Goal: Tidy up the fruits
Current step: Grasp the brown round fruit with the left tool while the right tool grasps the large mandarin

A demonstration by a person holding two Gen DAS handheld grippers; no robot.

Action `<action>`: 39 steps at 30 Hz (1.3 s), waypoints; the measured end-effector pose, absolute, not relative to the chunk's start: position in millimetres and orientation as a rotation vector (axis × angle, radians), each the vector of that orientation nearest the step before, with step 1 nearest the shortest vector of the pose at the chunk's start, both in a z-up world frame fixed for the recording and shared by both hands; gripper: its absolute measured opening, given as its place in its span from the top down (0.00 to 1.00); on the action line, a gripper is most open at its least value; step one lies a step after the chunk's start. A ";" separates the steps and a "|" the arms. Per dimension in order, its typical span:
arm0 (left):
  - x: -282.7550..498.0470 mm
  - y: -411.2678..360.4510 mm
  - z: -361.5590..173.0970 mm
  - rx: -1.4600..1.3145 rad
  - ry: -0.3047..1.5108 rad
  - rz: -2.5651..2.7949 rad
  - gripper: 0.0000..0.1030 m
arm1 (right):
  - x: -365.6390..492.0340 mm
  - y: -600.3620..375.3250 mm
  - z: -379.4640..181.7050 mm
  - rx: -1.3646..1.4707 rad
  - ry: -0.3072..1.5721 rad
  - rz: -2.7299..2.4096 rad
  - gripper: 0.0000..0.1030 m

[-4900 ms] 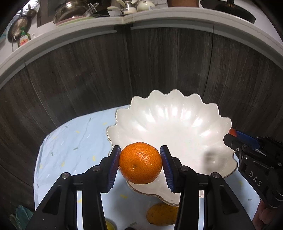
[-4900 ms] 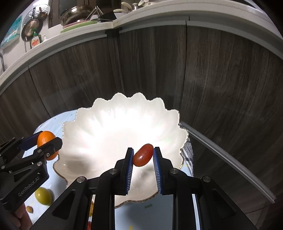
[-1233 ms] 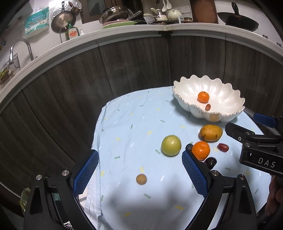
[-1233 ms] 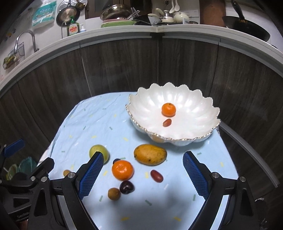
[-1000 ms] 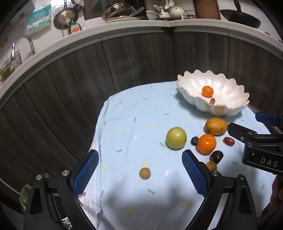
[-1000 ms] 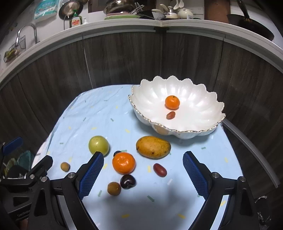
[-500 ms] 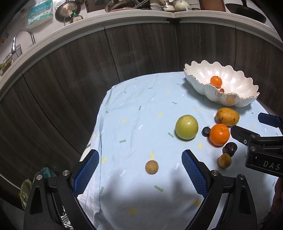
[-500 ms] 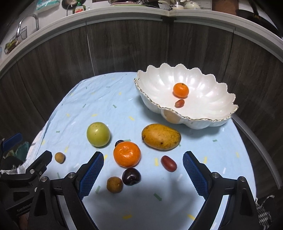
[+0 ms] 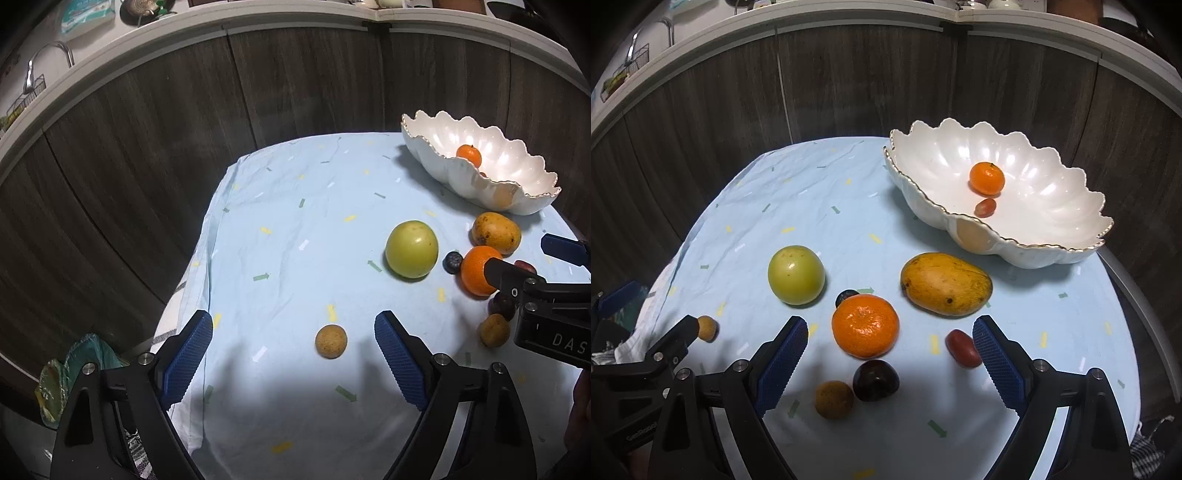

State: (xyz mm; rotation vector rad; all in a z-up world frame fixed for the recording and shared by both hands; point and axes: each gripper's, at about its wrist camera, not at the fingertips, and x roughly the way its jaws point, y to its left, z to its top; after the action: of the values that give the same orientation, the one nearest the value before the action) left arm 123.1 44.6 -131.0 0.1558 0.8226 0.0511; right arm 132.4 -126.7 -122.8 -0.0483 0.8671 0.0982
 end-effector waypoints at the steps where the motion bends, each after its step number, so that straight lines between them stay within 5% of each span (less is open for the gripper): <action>1: 123.8 45.3 -132.2 0.153 0.826 0.052 0.13 | 132.9 -126.0 -123.6 -0.048 0.868 0.099 0.11; 11: 128.6 45.6 -143.7 0.144 0.862 0.042 0.22 | 138.5 -122.4 -129.4 -0.040 0.876 0.115 0.11; 28: 139.5 37.5 -160.2 0.143 0.926 0.005 0.51 | 147.7 -120.7 -142.5 -0.043 0.887 0.130 0.15; 39: 138.9 32.8 -164.0 0.149 0.933 -0.024 0.66 | 150.4 -117.4 -152.7 -0.053 0.921 0.153 0.38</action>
State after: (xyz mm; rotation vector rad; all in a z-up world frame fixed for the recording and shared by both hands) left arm 138.9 32.8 -164.0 0.1490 0.9334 -0.0237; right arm 150.4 -117.4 -152.7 -0.0528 0.9209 0.1530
